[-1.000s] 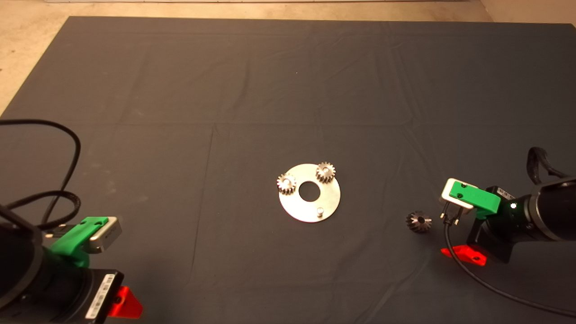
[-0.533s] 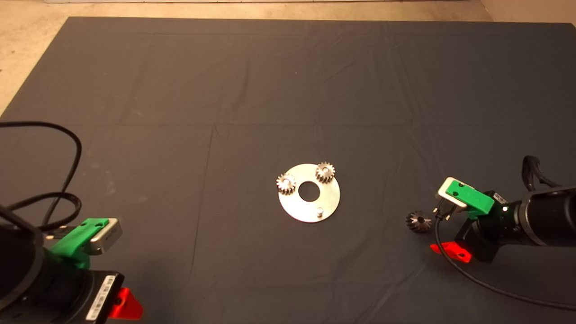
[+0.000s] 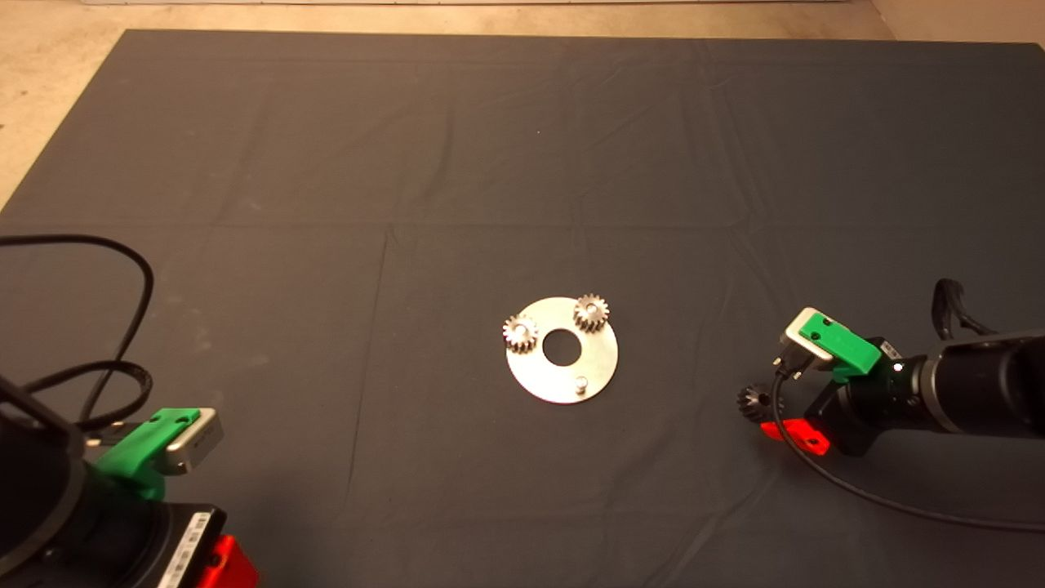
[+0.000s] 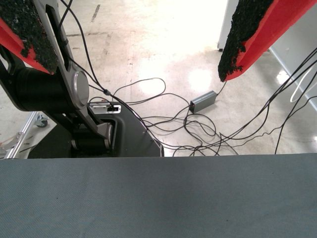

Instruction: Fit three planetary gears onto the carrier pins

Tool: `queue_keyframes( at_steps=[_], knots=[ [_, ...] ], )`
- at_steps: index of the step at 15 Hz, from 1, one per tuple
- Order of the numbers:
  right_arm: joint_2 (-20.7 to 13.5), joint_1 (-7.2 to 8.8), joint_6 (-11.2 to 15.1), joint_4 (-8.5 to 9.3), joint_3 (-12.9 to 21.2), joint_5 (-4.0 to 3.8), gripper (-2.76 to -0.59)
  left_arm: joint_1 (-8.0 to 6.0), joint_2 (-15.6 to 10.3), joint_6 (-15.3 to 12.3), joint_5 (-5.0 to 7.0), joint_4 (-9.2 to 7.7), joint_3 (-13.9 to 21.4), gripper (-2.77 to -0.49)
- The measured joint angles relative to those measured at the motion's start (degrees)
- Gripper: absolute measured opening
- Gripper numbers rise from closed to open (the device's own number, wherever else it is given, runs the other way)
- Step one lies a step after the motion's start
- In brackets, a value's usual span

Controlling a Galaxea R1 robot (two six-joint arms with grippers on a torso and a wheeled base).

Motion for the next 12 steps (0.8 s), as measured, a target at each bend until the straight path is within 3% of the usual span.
queue_keyframes(
  at_steps=[4,12],
  knots=[
    [1.99,-2.69,-0.02,-2.55,-0.12,0.11,-0.69,0.00,0.00,0.17,-0.02,-0.01,0.00,-0.93],
    [2.32,-2.67,0.00,-3.06,-0.28,0.07,-1.00,0.62,-0.02,0.24,0.00,-0.20,0.00,-0.93]
  ],
)
